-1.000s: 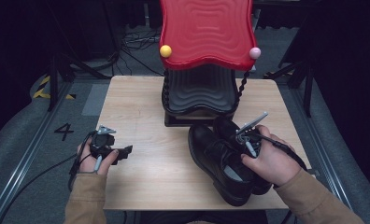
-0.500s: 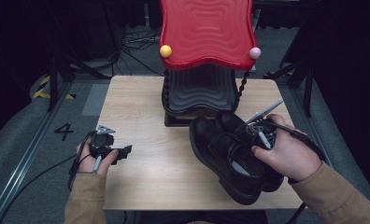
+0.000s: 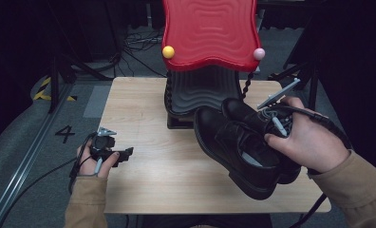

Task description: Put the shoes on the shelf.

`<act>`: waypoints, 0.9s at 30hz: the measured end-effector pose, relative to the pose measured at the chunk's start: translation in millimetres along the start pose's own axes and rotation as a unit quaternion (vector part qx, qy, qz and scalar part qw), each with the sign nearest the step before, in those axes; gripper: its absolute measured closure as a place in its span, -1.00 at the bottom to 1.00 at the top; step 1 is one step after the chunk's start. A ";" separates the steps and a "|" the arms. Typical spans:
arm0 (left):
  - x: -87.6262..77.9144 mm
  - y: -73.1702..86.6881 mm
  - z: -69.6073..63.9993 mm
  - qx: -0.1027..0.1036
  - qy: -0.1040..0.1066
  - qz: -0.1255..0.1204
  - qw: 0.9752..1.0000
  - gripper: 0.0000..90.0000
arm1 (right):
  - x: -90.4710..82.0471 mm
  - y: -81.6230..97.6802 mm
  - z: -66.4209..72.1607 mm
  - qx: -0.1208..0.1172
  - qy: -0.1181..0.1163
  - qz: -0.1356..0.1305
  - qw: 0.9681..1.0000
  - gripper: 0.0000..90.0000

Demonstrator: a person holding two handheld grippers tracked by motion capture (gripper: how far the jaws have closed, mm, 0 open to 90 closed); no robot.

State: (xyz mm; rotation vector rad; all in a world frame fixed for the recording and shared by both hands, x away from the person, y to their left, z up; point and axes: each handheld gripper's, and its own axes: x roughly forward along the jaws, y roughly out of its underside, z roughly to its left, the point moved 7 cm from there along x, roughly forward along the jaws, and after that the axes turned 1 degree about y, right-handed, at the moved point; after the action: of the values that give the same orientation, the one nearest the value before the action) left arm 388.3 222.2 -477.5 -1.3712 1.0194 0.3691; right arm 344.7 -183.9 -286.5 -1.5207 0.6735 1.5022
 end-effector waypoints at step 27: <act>-2.1 0.3 2.1 -0.004 0.003 -0.005 1.000 -0.47 | -99.0 -40.3 11.4 0.009 -0.041 -0.038 0.998 0.83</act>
State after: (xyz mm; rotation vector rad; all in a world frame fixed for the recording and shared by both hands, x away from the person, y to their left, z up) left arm 387.8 225.0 -476.3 -1.3849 1.0165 0.3640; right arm 361.1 -174.2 -180.7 -1.4477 0.5734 1.4882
